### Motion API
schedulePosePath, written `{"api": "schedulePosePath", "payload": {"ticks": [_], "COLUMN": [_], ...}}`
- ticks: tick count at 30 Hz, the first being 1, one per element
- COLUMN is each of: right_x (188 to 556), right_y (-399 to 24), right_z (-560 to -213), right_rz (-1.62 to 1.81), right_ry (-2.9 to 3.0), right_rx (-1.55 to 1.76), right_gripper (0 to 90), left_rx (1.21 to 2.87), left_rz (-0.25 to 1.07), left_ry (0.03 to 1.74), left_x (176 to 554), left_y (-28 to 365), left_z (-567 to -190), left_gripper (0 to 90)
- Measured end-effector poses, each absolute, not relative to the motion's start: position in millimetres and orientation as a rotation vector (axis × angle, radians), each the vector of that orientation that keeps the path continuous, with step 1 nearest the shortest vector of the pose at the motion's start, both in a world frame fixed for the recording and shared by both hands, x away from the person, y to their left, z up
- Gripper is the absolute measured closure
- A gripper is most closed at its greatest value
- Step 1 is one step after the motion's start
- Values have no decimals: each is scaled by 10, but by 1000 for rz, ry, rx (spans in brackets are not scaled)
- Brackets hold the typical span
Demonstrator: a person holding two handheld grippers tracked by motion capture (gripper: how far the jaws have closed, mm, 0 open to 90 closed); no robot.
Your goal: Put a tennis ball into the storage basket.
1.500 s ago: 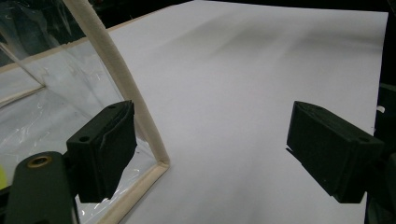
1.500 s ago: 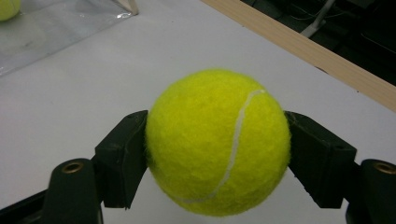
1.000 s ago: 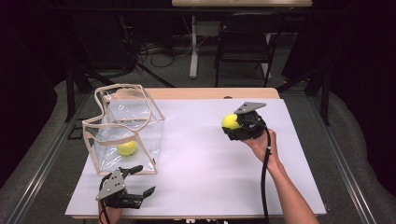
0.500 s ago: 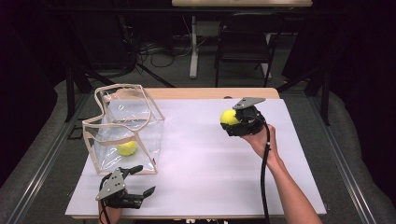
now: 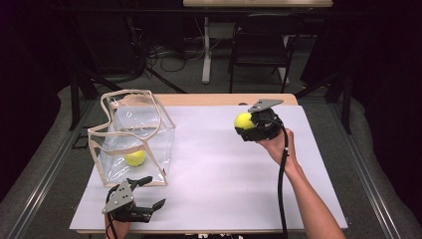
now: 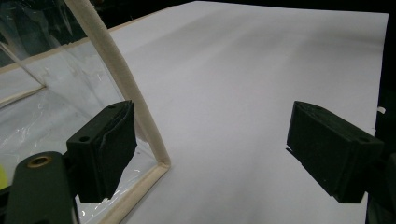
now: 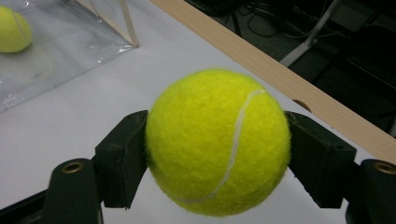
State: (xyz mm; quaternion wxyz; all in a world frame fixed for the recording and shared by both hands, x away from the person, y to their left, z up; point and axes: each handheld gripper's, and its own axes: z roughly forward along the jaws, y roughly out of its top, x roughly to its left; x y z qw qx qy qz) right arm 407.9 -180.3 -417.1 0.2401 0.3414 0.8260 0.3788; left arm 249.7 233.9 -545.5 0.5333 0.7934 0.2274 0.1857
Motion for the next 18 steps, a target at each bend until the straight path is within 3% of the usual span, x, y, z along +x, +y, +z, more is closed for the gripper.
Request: {"api": "schedulePosePath", "payload": {"ticks": [18], "right_x": [4135], "right_y": [-1735], "right_z": [-4048], "right_rz": [1046], "right_ry": [2251], "right_rx": [915], "right_gripper": [260], "left_rx": [1891], "left_rz": [446], "left_ry": [546], "left_x": [2492], "left_y": [2344], "left_z": [-5452], "left_gripper": [158]}}
